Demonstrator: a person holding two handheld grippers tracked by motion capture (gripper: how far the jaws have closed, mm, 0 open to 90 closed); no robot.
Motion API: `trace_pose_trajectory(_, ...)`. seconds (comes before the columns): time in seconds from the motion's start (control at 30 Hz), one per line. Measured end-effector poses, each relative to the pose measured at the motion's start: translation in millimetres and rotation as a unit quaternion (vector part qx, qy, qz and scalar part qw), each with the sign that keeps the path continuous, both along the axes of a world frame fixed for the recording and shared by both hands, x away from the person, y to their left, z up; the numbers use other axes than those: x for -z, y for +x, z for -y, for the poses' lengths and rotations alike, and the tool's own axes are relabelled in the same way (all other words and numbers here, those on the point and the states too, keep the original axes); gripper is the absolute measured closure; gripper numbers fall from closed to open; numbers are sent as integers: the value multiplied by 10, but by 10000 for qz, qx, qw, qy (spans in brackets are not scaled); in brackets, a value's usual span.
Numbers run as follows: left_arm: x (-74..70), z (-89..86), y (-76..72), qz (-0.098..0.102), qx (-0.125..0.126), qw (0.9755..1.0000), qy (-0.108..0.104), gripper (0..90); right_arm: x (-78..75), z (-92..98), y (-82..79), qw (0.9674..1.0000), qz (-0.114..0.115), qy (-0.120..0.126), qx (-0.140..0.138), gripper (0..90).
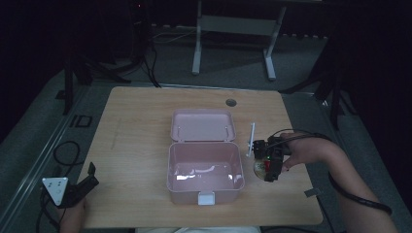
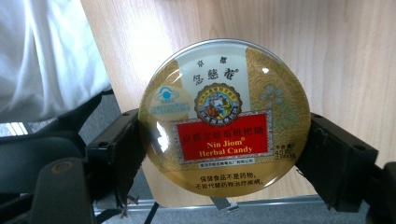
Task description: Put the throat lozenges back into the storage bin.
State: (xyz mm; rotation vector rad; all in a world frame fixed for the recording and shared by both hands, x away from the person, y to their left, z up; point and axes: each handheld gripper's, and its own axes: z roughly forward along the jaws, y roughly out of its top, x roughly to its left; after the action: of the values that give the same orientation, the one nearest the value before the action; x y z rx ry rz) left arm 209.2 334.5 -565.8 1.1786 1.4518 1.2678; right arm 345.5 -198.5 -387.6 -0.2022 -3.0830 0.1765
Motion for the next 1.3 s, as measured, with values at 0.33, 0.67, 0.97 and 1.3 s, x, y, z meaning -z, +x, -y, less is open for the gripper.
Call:
trace_pose_trajectory(0.33, 0, 4, 1, 11, 4, 10000, 11, 10, -150, -213, -13, 9998, 16, 138, -159, 202)
trace_pose_trajectory(0.67, 1, 20, -2, 0, 32, 9999, 121, 10, -203, -451, -43, 9992, -17, 235, -330, 202)
trace_pose_trajectory(0.97, 1, 15, -4, 4, 35, 10000, 89, 11, -190, -777, -78, 9979, -79, 301, -574, 202)
trace_pose_trajectory(1.3, 1, 12, -4, 5, 44, 10000, 80, 10, -68, -966, -93, 9968, -188, 325, -706, 202)
